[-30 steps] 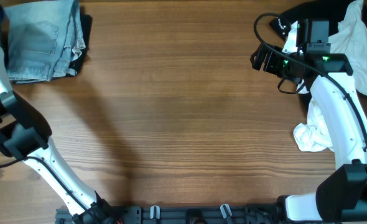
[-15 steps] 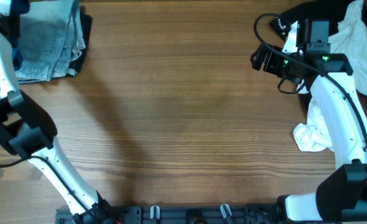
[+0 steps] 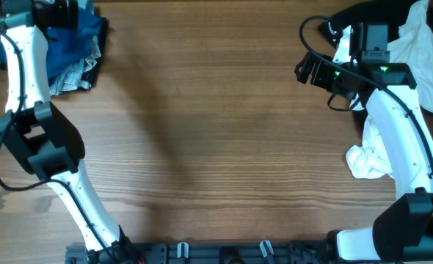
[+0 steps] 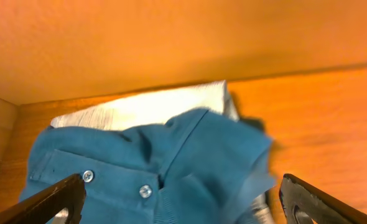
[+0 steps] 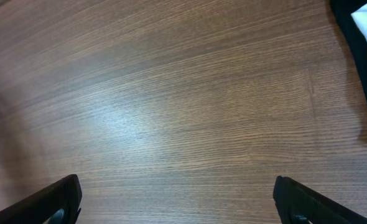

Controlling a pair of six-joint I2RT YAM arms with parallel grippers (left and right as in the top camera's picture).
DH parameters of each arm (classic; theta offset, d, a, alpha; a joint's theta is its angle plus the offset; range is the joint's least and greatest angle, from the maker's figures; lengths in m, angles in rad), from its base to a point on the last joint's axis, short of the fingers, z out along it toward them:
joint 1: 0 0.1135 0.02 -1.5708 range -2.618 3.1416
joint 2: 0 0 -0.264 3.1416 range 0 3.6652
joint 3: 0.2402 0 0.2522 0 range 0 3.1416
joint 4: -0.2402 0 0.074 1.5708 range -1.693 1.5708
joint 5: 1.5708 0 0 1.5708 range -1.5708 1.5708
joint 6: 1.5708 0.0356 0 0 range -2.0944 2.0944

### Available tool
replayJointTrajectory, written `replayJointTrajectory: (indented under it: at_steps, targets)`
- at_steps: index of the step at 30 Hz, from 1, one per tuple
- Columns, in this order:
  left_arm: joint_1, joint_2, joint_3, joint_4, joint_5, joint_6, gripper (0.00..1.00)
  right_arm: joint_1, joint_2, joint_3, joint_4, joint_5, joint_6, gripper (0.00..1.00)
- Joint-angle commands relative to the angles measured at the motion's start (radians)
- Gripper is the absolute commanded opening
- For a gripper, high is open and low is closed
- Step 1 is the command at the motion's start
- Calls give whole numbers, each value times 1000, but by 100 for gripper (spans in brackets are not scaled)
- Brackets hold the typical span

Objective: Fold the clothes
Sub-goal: 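Release the teal bundle on the jeans and raise the left gripper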

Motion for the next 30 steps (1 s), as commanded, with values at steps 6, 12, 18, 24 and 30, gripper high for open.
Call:
replayJointTrajectory:
  at_steps: [6, 12, 18, 24, 30]
  targets:
    - [35, -63, 13, 72, 12, -243, 100, 0, 19, 3, 0, -27, 2, 100]
    - [68, 94, 12, 4, 10, -243, 100, 0, 27, 2, 0, -27, 4, 100]
    - [60, 234, 12, -78, 102, -243, 100, 0, 27, 2, -2, -40, 3, 100]
    - [42, 174, 15, -91, 114, -242, 100, 0, 27, 2, 2, -47, 1, 99]
    - [40, -107, 15, -124, 119, -243, 100, 0, 2, 39, 44, -61, -108, 99]
